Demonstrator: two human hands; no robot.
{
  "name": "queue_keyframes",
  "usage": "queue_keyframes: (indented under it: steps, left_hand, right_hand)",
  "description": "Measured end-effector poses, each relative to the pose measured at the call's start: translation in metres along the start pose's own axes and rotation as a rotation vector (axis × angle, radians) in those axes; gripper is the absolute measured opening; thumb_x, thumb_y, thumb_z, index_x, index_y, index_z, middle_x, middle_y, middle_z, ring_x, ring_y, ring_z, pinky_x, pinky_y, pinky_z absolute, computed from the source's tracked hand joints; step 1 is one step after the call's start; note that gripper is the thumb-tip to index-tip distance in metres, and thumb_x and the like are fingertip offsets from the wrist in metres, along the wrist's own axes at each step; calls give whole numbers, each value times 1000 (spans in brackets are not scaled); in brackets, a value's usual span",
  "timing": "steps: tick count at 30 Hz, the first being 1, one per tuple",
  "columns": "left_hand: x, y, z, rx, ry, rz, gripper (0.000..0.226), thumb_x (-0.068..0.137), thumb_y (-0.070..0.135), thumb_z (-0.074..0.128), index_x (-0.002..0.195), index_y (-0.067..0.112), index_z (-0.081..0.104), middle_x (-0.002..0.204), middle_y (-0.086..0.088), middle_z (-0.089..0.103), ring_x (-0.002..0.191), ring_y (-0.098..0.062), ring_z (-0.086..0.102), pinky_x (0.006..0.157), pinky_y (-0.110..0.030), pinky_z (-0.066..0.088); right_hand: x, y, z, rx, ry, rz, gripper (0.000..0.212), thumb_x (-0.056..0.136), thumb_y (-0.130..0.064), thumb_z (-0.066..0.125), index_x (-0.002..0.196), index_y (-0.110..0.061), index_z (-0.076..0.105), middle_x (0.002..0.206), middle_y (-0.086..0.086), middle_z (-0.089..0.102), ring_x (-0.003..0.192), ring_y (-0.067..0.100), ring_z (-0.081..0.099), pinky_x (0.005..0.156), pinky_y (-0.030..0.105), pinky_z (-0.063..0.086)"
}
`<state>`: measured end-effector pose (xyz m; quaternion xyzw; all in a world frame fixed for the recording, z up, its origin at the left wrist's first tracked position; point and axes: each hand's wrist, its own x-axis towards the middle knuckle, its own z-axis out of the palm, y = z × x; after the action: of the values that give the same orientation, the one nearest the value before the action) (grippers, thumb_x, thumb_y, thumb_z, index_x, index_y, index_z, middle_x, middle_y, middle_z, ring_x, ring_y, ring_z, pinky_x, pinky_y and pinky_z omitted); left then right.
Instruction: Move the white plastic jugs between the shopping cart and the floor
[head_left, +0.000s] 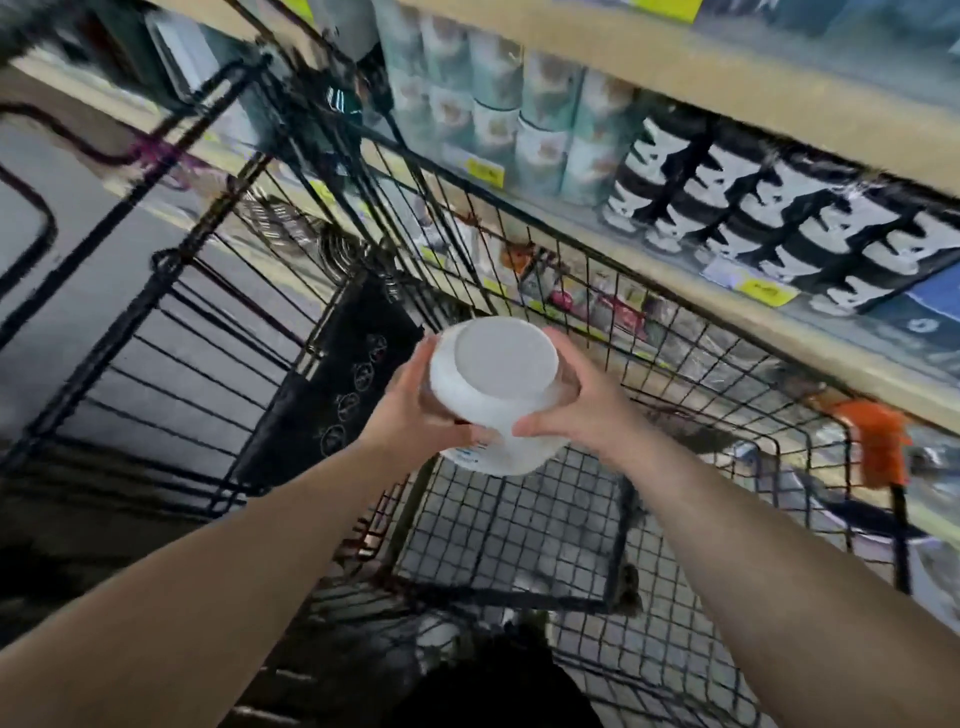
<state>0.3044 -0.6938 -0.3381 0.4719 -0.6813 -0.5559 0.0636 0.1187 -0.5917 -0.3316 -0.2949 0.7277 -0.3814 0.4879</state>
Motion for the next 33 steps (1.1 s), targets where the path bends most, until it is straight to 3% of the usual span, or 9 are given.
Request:
queue_keyframes:
  steps: [2,4,9,12,17,21,23,29,33]
  left_hand:
    - [35,-23,6,59,21,-14,127,46,44,93,143,56,12,142,5,41,129,-18,44,109,-44,38]
    - [65,-37,12,78,48,4,125,51,36,94,145,53,13,145,5,38,132,-17,39,111,-43,35]
    - [123,-75,28,18,90,80,116,61,10,90,151,26,17,136,8,36,123,-4,34,82,5,33]
    - [136,-89,39,40,91,80,121,54,15,93,149,31,20,147,4,33,132,-11,34,103,-20,42]
    - [140,-105,50,84,102,42,118,47,39,89,142,53,21,152,3,28,137,-22,35,106,-49,43]
    - [134,-93,53,94,140,11,108,61,15,90,148,29,27,152,-3,30,136,-23,36,108,-46,41]
    - [123,-83,51,129,161,18,100,66,18,87,148,27,30,149,-2,38,133,-23,41,108,-44,41]
    - [63,-17,30,228,135,-28,63,85,24,70,141,24,41,127,7,56,109,-16,58,84,-22,45]
    - [15,36,12,242,42,58,53,86,29,68,135,31,47,119,9,57,101,-14,60,82,-25,47]
  right_hand:
    - [26,13,4,-27,35,-56,120,48,-12,93,147,-40,32,143,-12,35,133,12,34,106,31,32]
    - [53,23,5,-44,55,-96,115,53,-2,90,147,-34,32,136,-14,32,126,5,31,99,24,27]
    - [108,53,9,-103,83,-122,116,50,-7,92,142,-47,34,139,-10,35,125,8,35,106,32,31]
    - [125,70,12,-191,63,-133,118,49,-18,94,145,-44,30,142,-6,36,126,13,37,107,32,32]
    - [124,84,15,-330,108,-201,113,54,-20,93,149,-27,32,133,-9,30,112,-5,20,93,8,17]
    - [116,81,21,-470,189,-139,108,60,-30,90,149,-33,28,152,2,24,133,13,20,106,32,22]
    - [109,75,28,-481,248,-15,103,63,-31,88,147,-36,29,153,8,18,140,25,17,111,44,26]
    - [52,30,16,-383,193,95,64,81,-29,75,138,-18,49,131,5,50,120,23,50,91,25,39]
    - [-22,-4,-4,-268,249,97,57,83,-36,72,134,-19,53,129,0,59,111,18,58,97,37,47]
